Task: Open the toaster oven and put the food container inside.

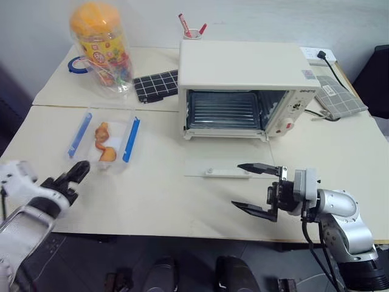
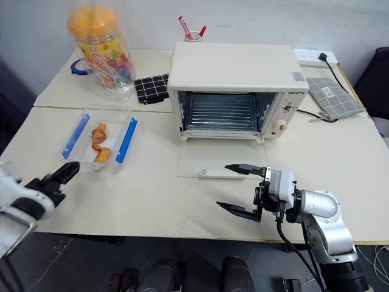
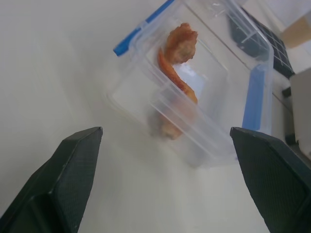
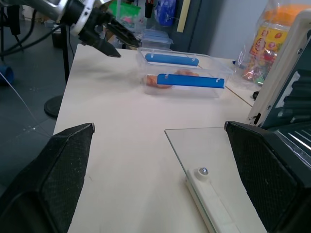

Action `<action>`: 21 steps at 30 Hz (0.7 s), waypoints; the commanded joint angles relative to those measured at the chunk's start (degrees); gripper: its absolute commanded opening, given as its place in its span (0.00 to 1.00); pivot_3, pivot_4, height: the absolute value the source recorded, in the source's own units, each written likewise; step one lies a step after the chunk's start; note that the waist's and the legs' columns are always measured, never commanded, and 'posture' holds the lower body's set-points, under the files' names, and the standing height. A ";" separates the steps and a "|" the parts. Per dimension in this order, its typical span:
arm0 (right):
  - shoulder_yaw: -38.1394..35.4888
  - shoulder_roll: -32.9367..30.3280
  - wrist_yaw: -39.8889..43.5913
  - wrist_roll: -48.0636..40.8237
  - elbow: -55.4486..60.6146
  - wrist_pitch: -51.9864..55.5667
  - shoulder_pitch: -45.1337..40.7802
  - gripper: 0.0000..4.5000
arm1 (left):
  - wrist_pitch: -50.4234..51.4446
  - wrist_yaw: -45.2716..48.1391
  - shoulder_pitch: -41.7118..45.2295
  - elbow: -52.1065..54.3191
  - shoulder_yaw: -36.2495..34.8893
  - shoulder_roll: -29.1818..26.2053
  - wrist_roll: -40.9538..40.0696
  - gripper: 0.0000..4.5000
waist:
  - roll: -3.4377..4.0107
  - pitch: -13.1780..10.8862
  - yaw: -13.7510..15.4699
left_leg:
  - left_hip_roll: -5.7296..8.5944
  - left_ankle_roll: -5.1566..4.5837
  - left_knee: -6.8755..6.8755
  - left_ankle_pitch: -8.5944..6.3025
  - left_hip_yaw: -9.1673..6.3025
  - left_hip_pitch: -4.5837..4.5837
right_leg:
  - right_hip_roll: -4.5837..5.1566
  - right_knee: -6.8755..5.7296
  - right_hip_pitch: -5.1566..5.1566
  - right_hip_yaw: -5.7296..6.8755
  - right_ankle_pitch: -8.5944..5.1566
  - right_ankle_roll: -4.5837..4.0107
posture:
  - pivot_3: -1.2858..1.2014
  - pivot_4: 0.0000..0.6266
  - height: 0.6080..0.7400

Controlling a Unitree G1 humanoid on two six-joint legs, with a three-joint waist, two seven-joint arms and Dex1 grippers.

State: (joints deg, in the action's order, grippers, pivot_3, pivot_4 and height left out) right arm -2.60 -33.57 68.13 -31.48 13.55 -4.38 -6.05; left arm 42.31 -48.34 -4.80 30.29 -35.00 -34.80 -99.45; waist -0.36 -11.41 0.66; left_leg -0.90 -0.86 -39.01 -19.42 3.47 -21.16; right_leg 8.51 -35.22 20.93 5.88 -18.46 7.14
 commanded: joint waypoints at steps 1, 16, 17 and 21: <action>-0.77 -0.07 0.34 0.00 0.68 -1.51 -0.23 1.00 | -5.08 -10.83 7.10 -2.40 5.14 -2.03 -7.16 0.99 | 0.00 0.00 0.04 | 0.00 0.01 -0.01 0.01 0.00 -0.02 | -0.07 0.01 0.00 0.02 0.00 0.00 | 0.52 0.24 1.00; -2.57 0.01 -5.63 1.64 5.86 -2.11 6.29 1.00 | -0.48 -18.66 19.71 -18.67 16.98 -11.28 -7.48 0.81 | -0.01 0.00 0.38 | -0.05 0.13 -0.05 0.17 0.22 0.03 | -0.77 -0.23 0.13 -0.01 0.00 0.01 | 0.52 0.24 1.00; -2.55 0.06 -5.94 1.79 6.09 -2.25 6.59 1.00 | -0.05 -18.47 19.82 -19.18 16.87 -11.77 -7.32 0.75 | -0.01 0.00 0.35 | -0.06 0.14 -0.04 0.17 0.24 -0.01 | -0.79 -0.26 0.19 -0.03 0.00 0.01 | 0.52 0.24 1.00; -2.52 0.29 -7.19 2.40 6.71 -2.70 7.62 1.00 | 1.92 -17.07 19.85 -21.14 15.88 -14.62 -6.40 0.47 | 0.00 0.00 0.15 | -0.10 0.19 0.03 0.18 0.31 -0.04 | -0.85 -0.30 0.31 -0.09 0.00 0.01 | 0.52 0.24 1.00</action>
State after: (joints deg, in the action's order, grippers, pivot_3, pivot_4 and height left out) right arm -3.73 -33.51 61.60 -28.97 17.84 -5.90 1.05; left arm 43.00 -66.31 15.08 9.95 -17.85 -47.73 -106.53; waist -0.36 -11.41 0.81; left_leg -1.02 -0.67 -38.98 -19.24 3.78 -21.21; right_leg 7.66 -35.52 21.24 5.80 -18.46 7.15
